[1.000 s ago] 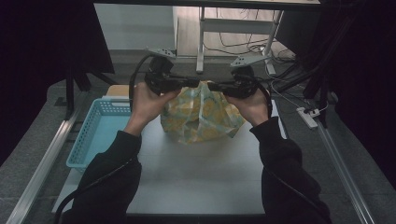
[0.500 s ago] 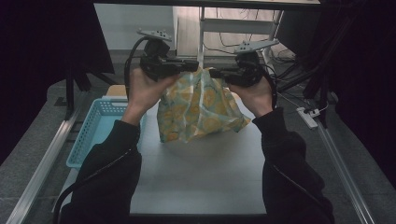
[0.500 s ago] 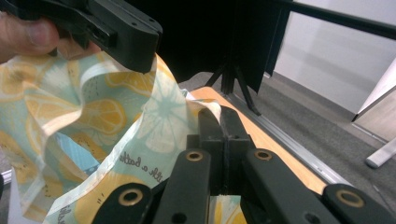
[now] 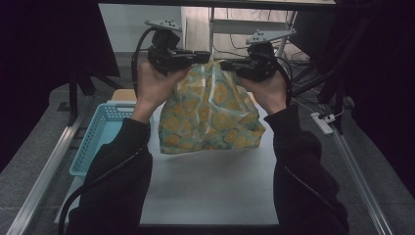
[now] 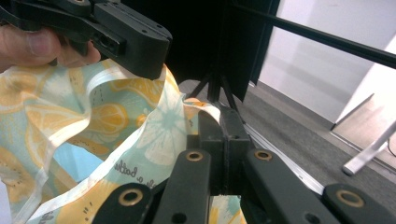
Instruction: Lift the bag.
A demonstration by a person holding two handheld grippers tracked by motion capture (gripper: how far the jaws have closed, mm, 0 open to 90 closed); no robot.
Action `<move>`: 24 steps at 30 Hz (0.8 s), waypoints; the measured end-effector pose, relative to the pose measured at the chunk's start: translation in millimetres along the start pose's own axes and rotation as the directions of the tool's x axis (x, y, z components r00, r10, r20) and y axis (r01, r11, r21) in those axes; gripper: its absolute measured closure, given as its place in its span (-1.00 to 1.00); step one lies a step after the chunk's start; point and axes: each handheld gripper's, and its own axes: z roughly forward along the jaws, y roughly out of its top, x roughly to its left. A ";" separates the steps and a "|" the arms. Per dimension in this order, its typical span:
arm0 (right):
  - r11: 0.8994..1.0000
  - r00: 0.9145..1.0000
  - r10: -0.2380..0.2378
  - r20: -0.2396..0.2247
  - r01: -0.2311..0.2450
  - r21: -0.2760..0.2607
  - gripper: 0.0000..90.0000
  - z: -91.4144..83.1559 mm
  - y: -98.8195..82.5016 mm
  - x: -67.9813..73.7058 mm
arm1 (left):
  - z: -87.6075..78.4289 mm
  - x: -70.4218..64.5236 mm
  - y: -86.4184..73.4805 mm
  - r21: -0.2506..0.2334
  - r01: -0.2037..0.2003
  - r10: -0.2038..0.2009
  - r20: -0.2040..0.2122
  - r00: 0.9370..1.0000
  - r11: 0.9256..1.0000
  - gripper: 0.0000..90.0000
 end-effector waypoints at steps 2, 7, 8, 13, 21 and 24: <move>1.000 1.000 0.004 0.004 -0.004 0.013 1.00 3.5 -5.2 -1.7 | 6.0 3.0 -4.7 0.024 -0.001 0.001 -0.017 1.000 1.000 1.00; 0.999 1.000 0.023 0.003 -0.023 0.027 1.00 10.9 -18.5 -5.0 | 13.8 7.7 -10.8 0.021 0.007 -0.007 -0.009 1.000 1.000 0.99; 0.999 1.000 0.025 0.004 -0.025 0.030 1.00 11.9 -20.0 -5.2 | 14.9 7.1 -11.0 0.027 -0.002 0.002 -0.014 1.000 1.000 0.99; 0.999 1.000 0.027 0.004 -0.027 0.034 0.99 13.6 -23.0 -5.6 | 16.7 4.3 -11.6 0.032 -0.022 0.022 -0.027 0.999 0.999 0.97; 0.999 0.999 0.040 0.013 -0.040 0.028 0.69 14.4 -26.3 -5.9 | 11.9 4.8 -19.2 0.025 -0.035 0.036 -0.042 0.998 0.999 0.40; 0.998 0.999 0.048 0.014 -0.049 0.035 0.63 15.6 -29.5 -6.7 | 8.6 7.6 -25.4 0.034 -0.027 0.028 -0.048 0.998 0.999 0.30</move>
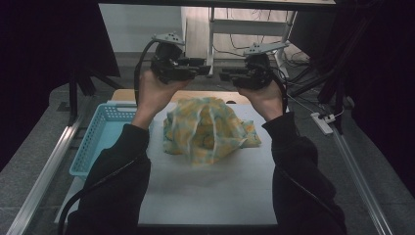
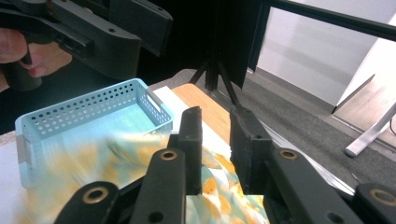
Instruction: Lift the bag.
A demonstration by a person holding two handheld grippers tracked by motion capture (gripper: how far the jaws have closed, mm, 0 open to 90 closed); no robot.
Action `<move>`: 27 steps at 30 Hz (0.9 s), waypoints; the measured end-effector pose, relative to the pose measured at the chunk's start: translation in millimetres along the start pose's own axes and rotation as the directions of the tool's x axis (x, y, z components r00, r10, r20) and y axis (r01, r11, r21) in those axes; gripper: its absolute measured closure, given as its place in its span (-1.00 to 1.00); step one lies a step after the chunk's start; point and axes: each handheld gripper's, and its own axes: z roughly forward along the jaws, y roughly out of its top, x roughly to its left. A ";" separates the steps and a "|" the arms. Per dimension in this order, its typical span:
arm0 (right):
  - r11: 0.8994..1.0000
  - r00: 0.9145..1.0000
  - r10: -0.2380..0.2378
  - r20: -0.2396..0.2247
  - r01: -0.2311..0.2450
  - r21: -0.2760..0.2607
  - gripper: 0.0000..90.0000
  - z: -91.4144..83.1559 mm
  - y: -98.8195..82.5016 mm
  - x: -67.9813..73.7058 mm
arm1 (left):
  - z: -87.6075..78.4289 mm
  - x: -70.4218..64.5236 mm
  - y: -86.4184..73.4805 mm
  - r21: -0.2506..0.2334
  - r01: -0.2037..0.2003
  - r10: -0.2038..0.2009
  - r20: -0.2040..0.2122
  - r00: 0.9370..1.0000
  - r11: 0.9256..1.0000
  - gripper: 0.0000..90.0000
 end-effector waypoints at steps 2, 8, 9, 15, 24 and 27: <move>1.000 1.000 0.006 -0.004 -0.006 0.006 0.58 1.0 -3.1 -0.1 | -1.5 2.4 -5.2 0.007 0.013 -0.013 0.003 1.000 1.000 0.22; 0.999 1.000 0.025 -0.014 -0.025 0.020 0.43 4.3 -13.4 0.1 | -3.8 7.3 -21.9 0.026 0.040 -0.041 0.025 0.999 0.999 -0.03; 0.999 0.999 0.028 -0.016 -0.028 0.024 0.40 5.1 -15.1 0.4 | -4.4 7.4 -24.4 0.026 0.039 -0.039 0.021 0.999 0.999 -0.07; 0.998 0.999 0.046 -0.027 -0.044 0.053 0.20 10.0 -26.2 2.4 | -4.1 4.1 -36.1 0.059 0.043 -0.043 0.010 0.999 0.997 -0.43; 0.996 0.998 0.067 -0.016 -0.066 0.052 -0.17 10.3 -46.8 5.0 | -1.3 -1.1 -61.1 0.104 0.052 -0.054 0.011 0.998 0.993 -0.72; 0.996 0.997 0.070 -0.014 -0.070 0.047 -0.25 8.9 -54.1 6.3 | -1.3 -1.4 -71.1 0.116 0.066 -0.067 0.008 0.998 0.991 -0.76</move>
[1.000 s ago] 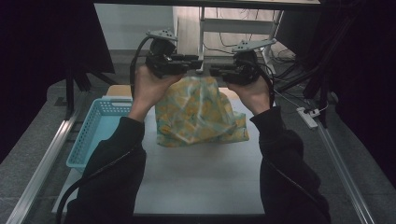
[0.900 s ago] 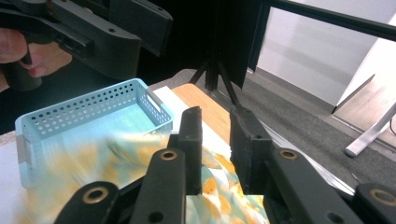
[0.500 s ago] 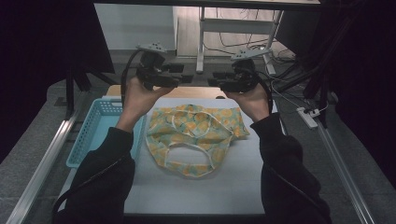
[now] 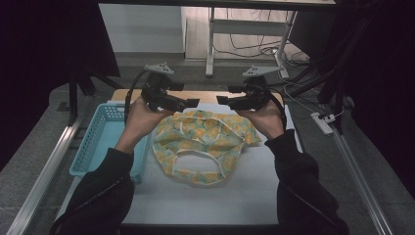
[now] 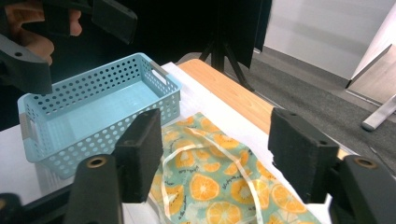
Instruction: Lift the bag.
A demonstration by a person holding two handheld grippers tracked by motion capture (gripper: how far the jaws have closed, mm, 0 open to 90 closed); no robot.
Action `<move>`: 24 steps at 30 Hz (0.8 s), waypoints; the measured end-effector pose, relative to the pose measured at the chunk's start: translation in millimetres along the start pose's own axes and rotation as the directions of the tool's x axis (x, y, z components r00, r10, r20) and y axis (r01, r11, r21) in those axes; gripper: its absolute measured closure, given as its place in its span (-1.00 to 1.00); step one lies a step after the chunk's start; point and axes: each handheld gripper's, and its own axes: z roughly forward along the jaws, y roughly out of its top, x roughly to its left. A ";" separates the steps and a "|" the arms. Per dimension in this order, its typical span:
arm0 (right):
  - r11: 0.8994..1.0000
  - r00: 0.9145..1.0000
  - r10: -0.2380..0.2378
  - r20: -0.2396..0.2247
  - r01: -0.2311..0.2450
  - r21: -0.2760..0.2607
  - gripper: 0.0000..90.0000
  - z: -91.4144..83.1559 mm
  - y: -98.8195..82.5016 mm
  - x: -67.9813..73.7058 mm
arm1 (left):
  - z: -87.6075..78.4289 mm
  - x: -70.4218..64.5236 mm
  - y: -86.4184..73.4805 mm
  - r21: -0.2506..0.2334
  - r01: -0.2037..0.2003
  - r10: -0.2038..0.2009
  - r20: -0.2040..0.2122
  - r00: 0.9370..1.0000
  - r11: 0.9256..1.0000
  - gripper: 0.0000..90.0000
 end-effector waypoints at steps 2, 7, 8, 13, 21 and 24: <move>1.000 1.000 0.006 -0.004 -0.006 -0.005 -0.30 -1.1 -4.8 0.5 | 0.9 0.0 -7.2 0.007 0.004 -0.004 -0.004 1.000 1.000 -0.77; 1.000 1.000 0.017 -0.017 -0.017 -0.010 -0.41 -3.3 -16.9 1.6 | 2.4 -0.7 -24.0 0.027 0.010 -0.009 -0.018 1.000 1.000 -0.85; 1.000 1.000 0.021 -0.020 -0.021 -0.010 -0.43 -3.5 -19.5 2.0 | 2.1 -1.1 -27.5 0.031 0.009 -0.008 -0.022 1.000 0.999 -0.87; 0.999 0.999 0.035 -0.036 -0.035 -0.006 -0.54 -3.7 -32.2 5.8 | -0.7 -3.4 -41.9 0.041 0.011 -0.011 -0.019 1.000 0.999 -0.95; 0.999 0.998 0.030 -0.054 -0.029 0.023 -0.70 -1.9 -54.6 16.3 | -7.3 -6.8 -69.2 0.046 0.029 -0.028 -0.028 0.999 0.999 -1.00; 0.999 0.998 0.042 -0.048 -0.040 0.036 -0.84 -2.1 -64.2 18.6 | -11.3 -8.8 -81.2 0.046 0.040 -0.039 -0.024 0.999 0.998 -1.00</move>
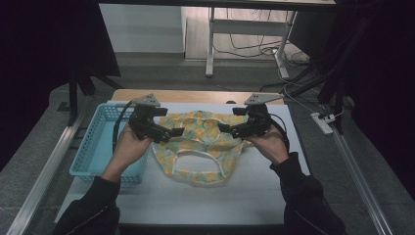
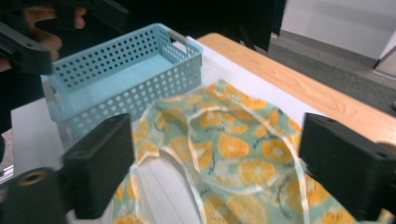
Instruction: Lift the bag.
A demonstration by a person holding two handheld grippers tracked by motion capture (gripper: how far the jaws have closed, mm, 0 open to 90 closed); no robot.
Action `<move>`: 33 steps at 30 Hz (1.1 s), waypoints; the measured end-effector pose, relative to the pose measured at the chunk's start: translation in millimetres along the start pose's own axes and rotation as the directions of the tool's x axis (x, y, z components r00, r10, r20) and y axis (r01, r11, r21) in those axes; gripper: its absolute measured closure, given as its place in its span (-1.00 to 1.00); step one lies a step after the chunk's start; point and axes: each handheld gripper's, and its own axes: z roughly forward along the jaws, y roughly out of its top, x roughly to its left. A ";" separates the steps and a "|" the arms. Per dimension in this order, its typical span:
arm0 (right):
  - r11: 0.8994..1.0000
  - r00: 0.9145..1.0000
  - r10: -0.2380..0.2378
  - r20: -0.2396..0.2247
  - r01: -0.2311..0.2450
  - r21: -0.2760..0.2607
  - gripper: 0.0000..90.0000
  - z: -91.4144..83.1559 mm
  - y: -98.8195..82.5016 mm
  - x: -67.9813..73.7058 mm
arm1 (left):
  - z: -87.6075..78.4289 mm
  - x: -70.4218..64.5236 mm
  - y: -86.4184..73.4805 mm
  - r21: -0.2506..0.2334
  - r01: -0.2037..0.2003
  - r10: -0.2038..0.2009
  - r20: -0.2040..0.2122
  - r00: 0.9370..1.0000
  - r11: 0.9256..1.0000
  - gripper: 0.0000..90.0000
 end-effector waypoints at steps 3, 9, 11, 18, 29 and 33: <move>1.000 1.000 0.005 0.014 -0.005 0.010 -0.88 -1.0 -10.0 1.7 | -3.2 -2.2 -12.4 0.001 0.012 -0.012 0.001 1.000 1.000 -1.00; 1.000 1.000 0.017 0.004 -0.017 0.013 -0.94 -3.1 -27.4 6.5 | -6.6 -8.3 -34.6 0.018 0.015 -0.015 0.002 1.000 1.000 -1.00; 1.000 1.000 0.018 0.001 -0.018 0.012 -0.94 -4.0 -33.3 8.7 | -7.7 -10.6 -41.2 0.025 0.014 -0.014 -0.003 1.000 1.000 -1.00; 1.000 1.000 0.019 -0.001 -0.019 0.017 -0.97 -10.1 -51.3 16.9 | -11.4 -17.6 -65.2 0.037 0.034 -0.034 -0.007 0.999 0.999 -1.00; 0.999 0.999 0.034 0.011 -0.034 0.039 -0.98 -17.8 -89.2 25.9 | -19.9 -26.0 -104.4 0.047 0.080 -0.078 -0.030 0.996 0.996 -1.00; 0.998 0.999 0.040 0.019 -0.041 0.041 -0.99 -22.2 -101.5 28.4 | -25.6 -30.3 -117.0 0.045 0.090 -0.088 -0.040 0.995 0.995 -1.00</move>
